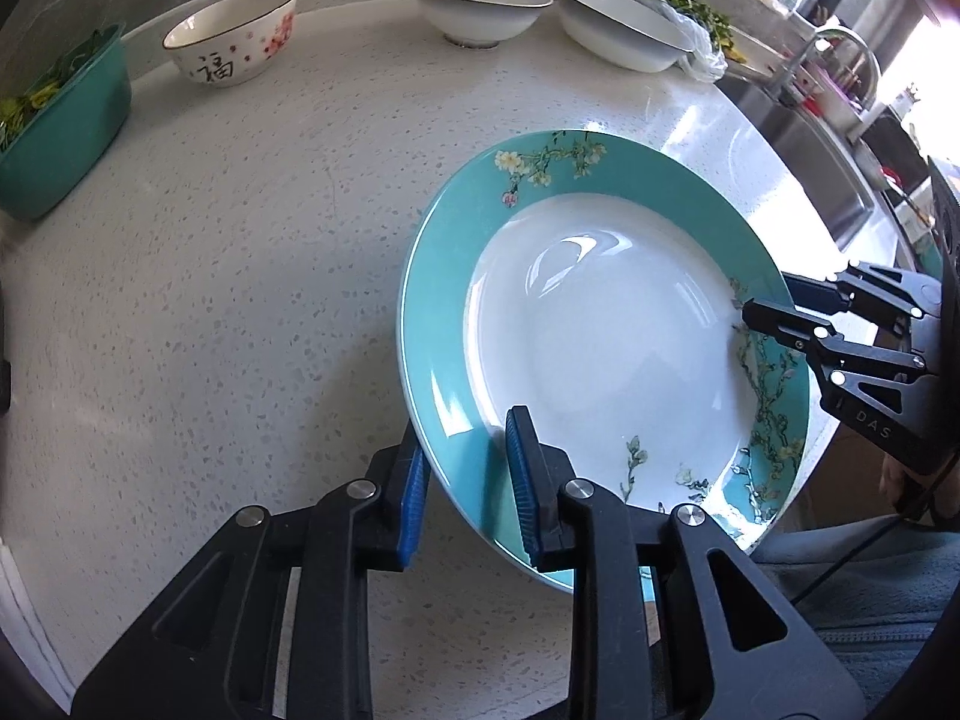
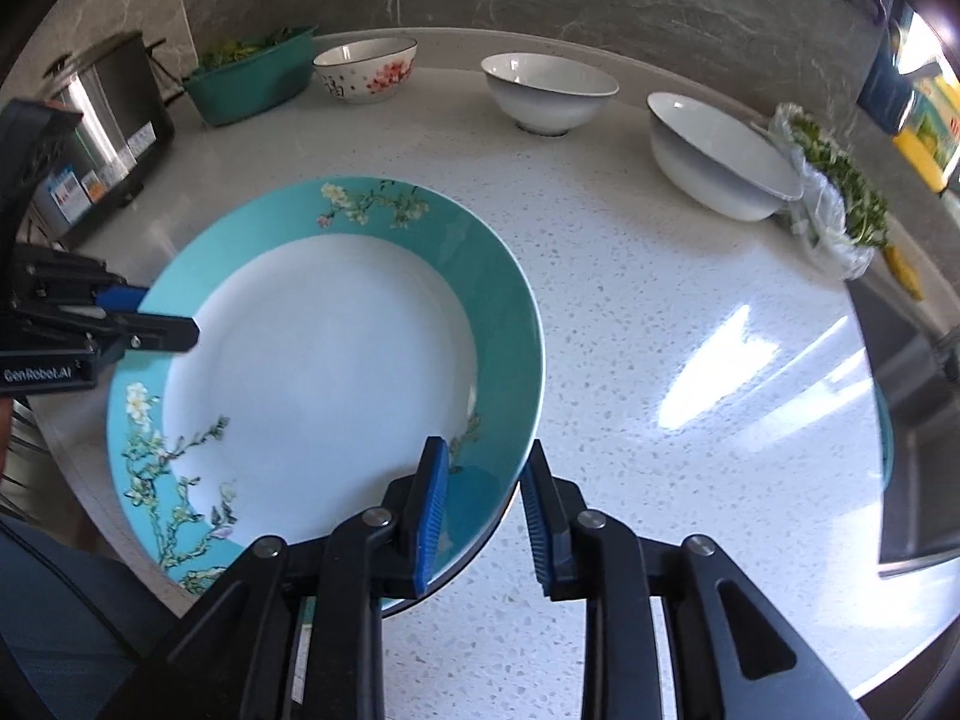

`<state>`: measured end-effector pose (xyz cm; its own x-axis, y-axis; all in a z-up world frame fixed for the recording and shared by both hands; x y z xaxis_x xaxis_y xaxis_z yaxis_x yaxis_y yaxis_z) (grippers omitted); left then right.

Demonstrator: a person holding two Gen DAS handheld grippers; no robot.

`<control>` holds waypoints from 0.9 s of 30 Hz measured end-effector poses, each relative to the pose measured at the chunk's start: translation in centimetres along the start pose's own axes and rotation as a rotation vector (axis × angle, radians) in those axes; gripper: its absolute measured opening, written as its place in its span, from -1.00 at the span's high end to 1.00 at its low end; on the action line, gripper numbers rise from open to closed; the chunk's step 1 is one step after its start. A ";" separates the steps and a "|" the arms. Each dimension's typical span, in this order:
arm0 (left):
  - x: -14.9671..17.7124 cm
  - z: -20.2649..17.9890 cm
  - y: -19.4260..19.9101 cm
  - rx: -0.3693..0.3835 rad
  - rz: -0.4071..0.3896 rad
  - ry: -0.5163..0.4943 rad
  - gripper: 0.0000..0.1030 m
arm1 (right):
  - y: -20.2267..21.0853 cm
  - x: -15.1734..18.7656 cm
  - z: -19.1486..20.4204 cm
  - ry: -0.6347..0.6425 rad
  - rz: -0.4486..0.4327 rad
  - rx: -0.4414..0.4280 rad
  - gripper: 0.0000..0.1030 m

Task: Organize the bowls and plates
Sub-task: 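Lower the teal floral plate onto the plate stack and open both tools, then move both tools to the large white bowl and close on its rim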

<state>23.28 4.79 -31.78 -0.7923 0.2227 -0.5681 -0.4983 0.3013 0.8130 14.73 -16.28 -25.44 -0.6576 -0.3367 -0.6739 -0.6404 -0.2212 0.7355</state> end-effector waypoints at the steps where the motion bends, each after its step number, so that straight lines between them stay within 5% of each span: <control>1: -0.1 0.0 -0.1 0.003 -0.001 -0.006 0.55 | 0.1 0.0 0.1 0.000 0.000 0.006 0.46; 5: 0.1 0.4 0.3 -0.004 -0.019 -0.031 0.47 | 0.2 0.1 -0.3 -0.044 -0.006 0.020 0.45; 8: -0.4 1.0 1.6 -0.016 -0.075 -0.035 -0.40 | 0.7 -0.2 -0.5 -0.072 -0.028 0.027 0.22; 11: -2.1 2.1 4.1 -0.031 -0.182 -0.038 -0.72 | 2.3 -0.8 -1.7 -0.099 -0.095 0.078 -0.19; 12: -3.1 2.6 4.9 -0.033 -0.230 -0.034 -0.98 | 2.6 -1.0 -2.2 -0.115 -0.112 0.095 -0.38; 14: -5.1 3.3 5.7 -0.022 -0.276 -0.027 -1.00 | 3.6 -1.2 -4.2 -0.169 -0.134 0.148 -0.63; 21: -14.3 1.8 5.8 0.020 -0.347 -0.045 -1.00 | 4.1 -2.3 -16.6 -0.542 -0.161 0.169 -0.64; 27: -24.6 -1.6 1.7 -0.067 -0.306 -0.007 -1.00 | 0.7 -7.2 -25.0 -0.572 -0.220 0.097 -0.64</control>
<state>41.36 -1.65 -16.23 -0.5997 0.1372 -0.7883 -0.7356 0.2934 0.6106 28.95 -36.89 -18.36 -0.5976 0.2572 -0.7594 -0.8005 -0.1368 0.5836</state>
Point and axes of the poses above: each gripper's, at about its wrist camera, not at the fingertips, and y roughly against the way its jaws point, z to its left, x to its underside, the point moved 1 cm from there along -y, roughly the way its jaws point, and after that the axes turned 14 degrees about -z, right-handed, at the moved point
